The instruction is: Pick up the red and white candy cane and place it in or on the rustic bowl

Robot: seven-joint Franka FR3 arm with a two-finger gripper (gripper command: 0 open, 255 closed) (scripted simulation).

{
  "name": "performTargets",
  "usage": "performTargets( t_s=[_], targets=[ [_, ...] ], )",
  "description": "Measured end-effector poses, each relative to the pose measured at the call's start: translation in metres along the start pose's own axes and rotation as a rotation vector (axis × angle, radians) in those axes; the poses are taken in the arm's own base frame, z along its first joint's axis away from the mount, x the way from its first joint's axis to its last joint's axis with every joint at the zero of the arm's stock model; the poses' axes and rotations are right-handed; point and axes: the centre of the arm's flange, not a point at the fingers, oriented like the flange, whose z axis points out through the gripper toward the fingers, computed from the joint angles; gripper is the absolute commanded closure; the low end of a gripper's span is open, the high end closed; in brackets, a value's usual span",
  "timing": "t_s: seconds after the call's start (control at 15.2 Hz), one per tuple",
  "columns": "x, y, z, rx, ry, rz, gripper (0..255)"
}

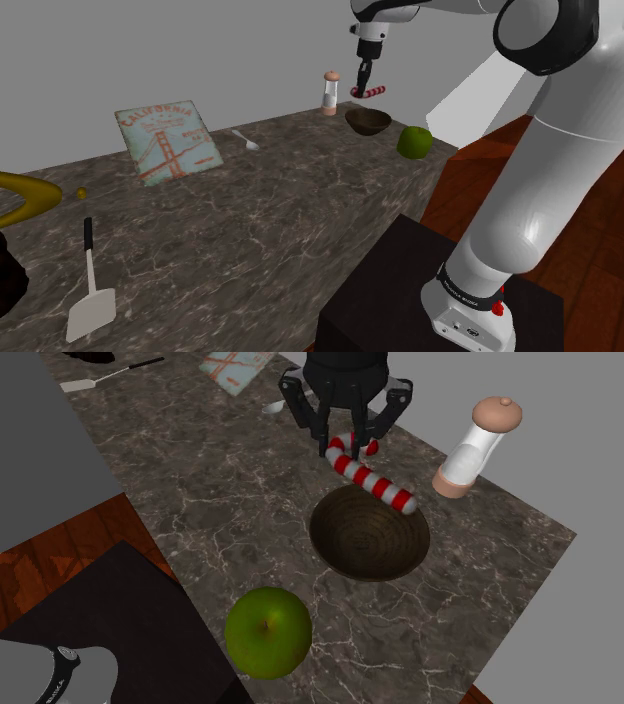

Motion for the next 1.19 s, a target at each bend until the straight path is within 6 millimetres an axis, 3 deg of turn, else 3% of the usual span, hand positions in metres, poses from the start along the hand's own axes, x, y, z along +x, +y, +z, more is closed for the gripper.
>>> performTargets(
  t_s=[0.13, 0.33, 1.19],
  targets=[
    [-0.017, 0.012, 0.002, 0.0, 0.0, 0.0, 255],
    [-0.023, 0.014, 0.014, 0.0, 0.0, -0.001, 255],
    [-0.024, 0.012, 0.08, 0.0, -0.001, -0.001, 255]
  ],
)
